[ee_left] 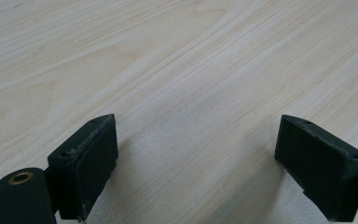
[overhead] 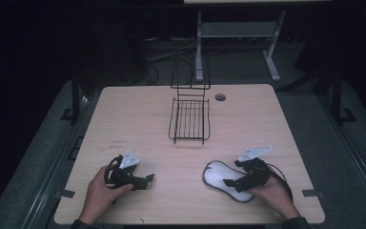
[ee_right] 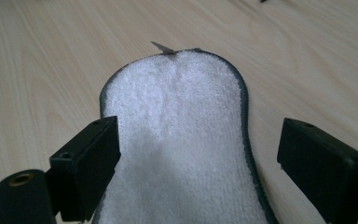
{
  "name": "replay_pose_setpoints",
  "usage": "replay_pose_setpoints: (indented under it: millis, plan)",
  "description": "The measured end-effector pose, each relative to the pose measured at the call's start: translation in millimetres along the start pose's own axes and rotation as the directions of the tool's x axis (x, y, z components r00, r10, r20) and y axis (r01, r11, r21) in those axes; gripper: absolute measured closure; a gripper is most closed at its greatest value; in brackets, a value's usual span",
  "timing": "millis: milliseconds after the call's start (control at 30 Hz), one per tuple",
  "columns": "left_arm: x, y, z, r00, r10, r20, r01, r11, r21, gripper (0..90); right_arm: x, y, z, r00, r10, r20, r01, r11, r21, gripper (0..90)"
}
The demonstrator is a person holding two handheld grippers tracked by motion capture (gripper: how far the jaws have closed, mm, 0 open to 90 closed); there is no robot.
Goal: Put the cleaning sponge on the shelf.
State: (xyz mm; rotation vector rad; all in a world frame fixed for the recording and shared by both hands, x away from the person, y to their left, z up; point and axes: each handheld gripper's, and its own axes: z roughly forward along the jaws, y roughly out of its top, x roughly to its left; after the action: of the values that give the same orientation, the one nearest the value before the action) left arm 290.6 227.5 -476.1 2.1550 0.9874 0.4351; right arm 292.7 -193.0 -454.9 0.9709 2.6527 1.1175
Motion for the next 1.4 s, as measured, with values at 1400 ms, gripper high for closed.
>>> replay_pose_setpoints:
  millis: [1400]
  plan:
    - [0.0,0.0,0.0,1.0000,0.001,0.000,-0.001,1.0000,0.000,12.3,4.6,0.2,7.6,0.9983,-0.058,-0.009,0.058,0.996,0.064,28.5]
